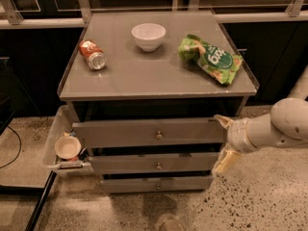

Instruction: Close top drawer

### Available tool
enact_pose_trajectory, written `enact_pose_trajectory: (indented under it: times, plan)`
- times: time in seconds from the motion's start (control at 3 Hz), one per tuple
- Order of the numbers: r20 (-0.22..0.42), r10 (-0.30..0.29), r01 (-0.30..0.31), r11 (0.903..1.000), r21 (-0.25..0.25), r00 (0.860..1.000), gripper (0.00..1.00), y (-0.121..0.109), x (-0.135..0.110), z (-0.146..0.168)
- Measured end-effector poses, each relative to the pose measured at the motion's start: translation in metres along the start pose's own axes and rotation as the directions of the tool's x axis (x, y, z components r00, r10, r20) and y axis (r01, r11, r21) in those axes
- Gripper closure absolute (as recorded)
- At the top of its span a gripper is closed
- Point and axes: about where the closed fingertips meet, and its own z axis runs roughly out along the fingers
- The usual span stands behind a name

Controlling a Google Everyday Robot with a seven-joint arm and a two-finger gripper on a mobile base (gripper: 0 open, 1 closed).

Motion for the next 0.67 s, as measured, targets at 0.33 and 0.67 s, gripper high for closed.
enact_pose_trajectory:
  times: [0.33,0.67]
  plan:
    - [-0.002,-0.023,0.023,0.9997,-0.007,1.0,0.0,0.006,-0.006,-0.008]
    - [-0.013,-0.05,0.049,0.9983,-0.031,0.999,0.0,0.024,-0.013,-0.038]
